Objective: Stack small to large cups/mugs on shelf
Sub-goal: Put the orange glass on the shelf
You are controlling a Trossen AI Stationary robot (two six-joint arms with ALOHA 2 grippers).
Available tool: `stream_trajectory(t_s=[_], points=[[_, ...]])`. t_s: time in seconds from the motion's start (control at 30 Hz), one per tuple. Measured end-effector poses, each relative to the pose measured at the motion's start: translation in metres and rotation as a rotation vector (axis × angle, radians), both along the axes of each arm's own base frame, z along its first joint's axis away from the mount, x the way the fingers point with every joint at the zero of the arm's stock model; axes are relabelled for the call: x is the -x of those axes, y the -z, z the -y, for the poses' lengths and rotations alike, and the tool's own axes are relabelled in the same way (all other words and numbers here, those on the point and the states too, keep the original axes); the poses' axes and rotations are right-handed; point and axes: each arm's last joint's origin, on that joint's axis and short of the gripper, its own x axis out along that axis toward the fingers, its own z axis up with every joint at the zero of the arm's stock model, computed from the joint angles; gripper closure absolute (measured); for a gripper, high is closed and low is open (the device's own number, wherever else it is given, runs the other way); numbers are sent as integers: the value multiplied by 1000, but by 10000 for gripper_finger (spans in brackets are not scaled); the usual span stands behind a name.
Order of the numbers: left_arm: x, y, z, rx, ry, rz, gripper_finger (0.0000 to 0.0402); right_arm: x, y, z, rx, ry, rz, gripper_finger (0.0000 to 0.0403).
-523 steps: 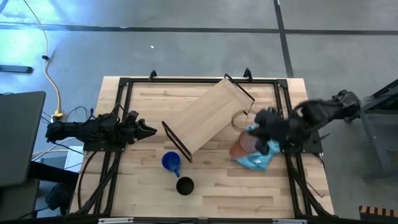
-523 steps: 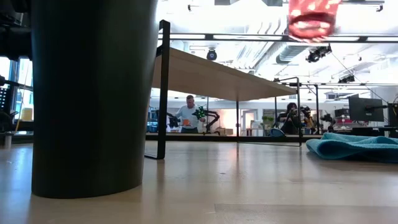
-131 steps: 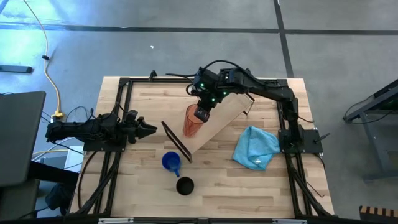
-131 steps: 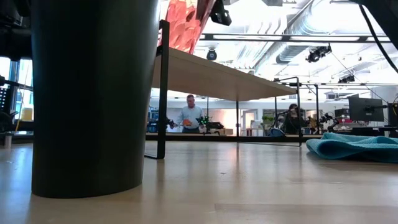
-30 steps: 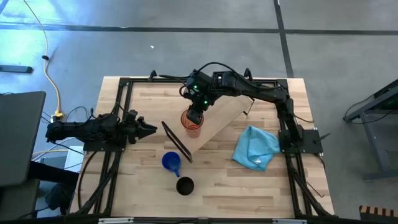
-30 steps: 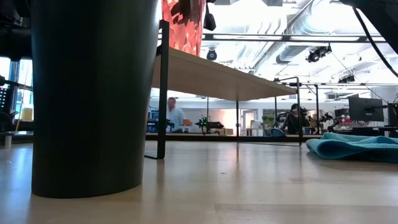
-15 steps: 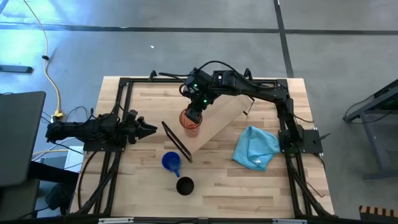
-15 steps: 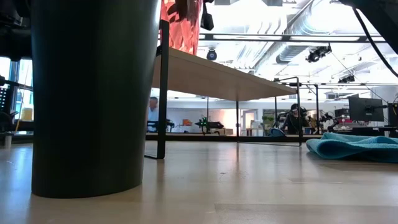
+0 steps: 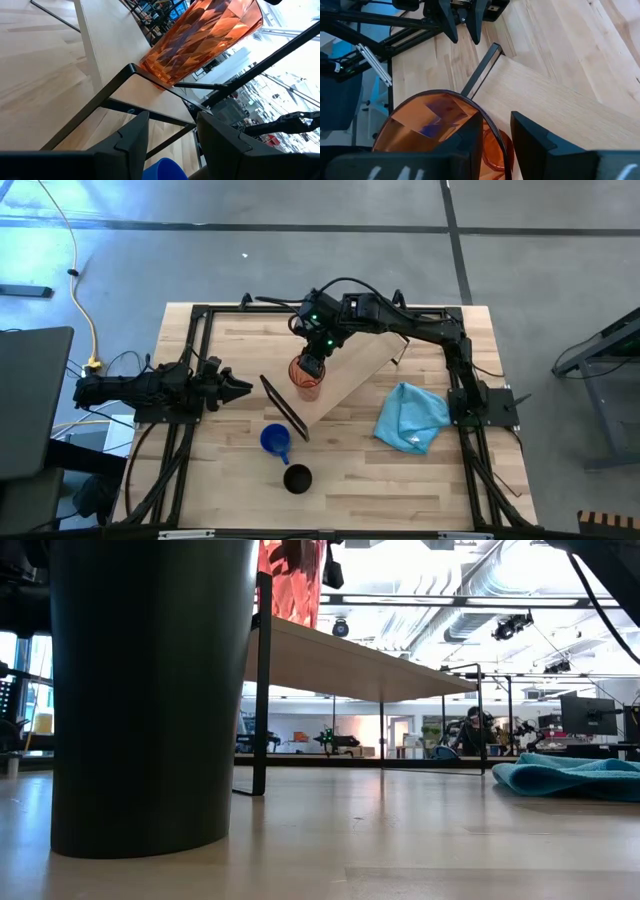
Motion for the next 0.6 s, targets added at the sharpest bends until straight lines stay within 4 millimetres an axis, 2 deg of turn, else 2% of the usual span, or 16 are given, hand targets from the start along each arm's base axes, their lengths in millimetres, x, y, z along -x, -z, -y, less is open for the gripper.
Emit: stream_trajectory(t_s=[0.6], points=[[0, 0, 0, 0, 0, 0, 245, 1, 0, 0, 0, -19, -5, 301]])
